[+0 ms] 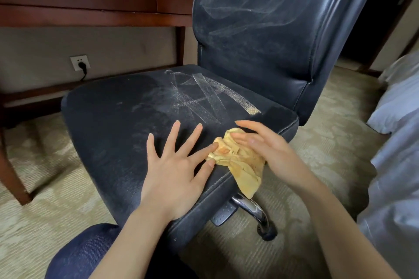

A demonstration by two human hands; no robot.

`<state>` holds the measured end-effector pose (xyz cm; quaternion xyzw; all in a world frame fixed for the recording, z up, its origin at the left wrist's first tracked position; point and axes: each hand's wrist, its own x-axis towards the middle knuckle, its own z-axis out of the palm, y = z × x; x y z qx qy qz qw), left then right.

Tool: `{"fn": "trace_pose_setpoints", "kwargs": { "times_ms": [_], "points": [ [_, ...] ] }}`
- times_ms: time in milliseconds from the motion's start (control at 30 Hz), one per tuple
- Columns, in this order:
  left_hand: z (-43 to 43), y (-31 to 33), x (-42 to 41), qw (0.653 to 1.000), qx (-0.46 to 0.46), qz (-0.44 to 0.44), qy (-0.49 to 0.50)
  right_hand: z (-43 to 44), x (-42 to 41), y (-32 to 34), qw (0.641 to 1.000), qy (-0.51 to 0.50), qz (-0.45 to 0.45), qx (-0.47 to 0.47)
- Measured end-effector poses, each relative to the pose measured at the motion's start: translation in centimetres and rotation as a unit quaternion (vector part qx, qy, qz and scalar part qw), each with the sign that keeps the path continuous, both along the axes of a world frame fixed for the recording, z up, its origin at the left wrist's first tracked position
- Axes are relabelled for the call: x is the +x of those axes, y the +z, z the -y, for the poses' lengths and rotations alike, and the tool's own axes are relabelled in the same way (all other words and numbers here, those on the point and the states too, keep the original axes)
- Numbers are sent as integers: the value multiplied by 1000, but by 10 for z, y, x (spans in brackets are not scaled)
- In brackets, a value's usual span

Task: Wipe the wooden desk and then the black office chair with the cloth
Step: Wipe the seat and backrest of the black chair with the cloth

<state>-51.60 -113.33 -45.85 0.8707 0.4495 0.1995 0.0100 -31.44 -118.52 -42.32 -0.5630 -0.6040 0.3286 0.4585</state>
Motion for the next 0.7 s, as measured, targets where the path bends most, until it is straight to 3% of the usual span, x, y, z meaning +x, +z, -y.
{"fn": "trace_pose_setpoints", "kwargs": {
  "times_ms": [67, 233, 300, 433, 533, 633, 700],
  "points": [
    [0, 1, 0, 1000, -4, 0, 2, -3, 8, 2, 997, -75, 2, 26],
    [2, 3, 0, 1000, -8, 1, 5, 4, 12, -17, 952, -232, 200, -26],
    [2, 3, 0, 1000, -9, 1, 6, 7, 7, -26, 946, -261, 184, -46],
    [2, 2, 0, 1000, -8, 7, 9, 5, -1, -36, 950, -301, 71, -45],
    [2, 1, -1, 1000, 2, 4, 13, 1, 1, -23, 956, -263, 125, -29],
    [2, 0, -1, 1000, 5, 9, 18, -11, 8, 6, 936, -271, 219, 46],
    [3, 0, -1, 1000, 4, 12, 20, -23, 18, 31, 898, -323, 265, 137]
  ]
}}
